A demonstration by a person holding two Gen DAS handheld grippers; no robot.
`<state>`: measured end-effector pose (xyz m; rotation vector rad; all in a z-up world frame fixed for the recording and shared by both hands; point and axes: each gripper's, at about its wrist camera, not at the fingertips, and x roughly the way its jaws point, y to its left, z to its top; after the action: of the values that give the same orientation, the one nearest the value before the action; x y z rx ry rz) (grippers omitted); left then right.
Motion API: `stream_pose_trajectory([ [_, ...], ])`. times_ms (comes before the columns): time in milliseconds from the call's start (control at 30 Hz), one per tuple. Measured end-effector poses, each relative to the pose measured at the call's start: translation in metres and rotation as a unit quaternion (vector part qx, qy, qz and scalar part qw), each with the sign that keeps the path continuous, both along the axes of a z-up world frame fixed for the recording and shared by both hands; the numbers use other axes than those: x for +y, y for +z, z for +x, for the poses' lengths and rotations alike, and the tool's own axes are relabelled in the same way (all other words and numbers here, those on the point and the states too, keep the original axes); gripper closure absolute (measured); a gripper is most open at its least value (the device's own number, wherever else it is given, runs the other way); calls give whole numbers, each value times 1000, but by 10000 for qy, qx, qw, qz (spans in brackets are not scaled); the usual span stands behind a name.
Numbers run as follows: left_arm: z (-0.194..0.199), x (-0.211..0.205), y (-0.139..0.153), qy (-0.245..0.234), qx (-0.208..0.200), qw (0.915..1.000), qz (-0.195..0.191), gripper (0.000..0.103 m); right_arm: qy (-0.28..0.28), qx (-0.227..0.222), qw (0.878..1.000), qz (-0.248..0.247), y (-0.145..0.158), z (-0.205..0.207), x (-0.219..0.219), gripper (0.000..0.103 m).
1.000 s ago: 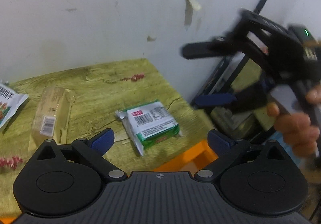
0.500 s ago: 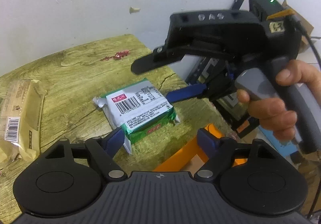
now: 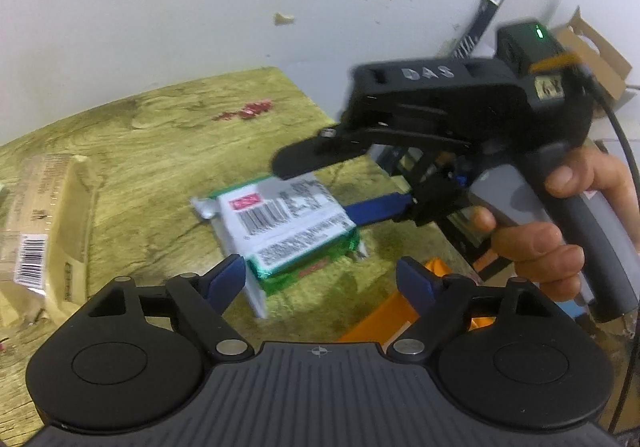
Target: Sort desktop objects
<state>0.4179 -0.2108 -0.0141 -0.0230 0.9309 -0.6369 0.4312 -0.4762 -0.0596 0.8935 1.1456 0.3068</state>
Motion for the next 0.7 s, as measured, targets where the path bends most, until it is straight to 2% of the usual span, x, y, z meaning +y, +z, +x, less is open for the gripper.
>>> stream_pose_trajectory([
  [367, 26, 13, -19, 352, 781, 9951, -488, 18, 10, 38, 9993, 359, -2, 3, 2, 19],
  [533, 27, 15, -20, 352, 825, 9945, -533, 17, 15, -112, 9974, 718, 6, -4, -2, 19],
  [700, 27, 14, -23, 283, 907, 9937, -589, 16, 50, -450, 9937, 1026, 24, -9, -2, 19],
])
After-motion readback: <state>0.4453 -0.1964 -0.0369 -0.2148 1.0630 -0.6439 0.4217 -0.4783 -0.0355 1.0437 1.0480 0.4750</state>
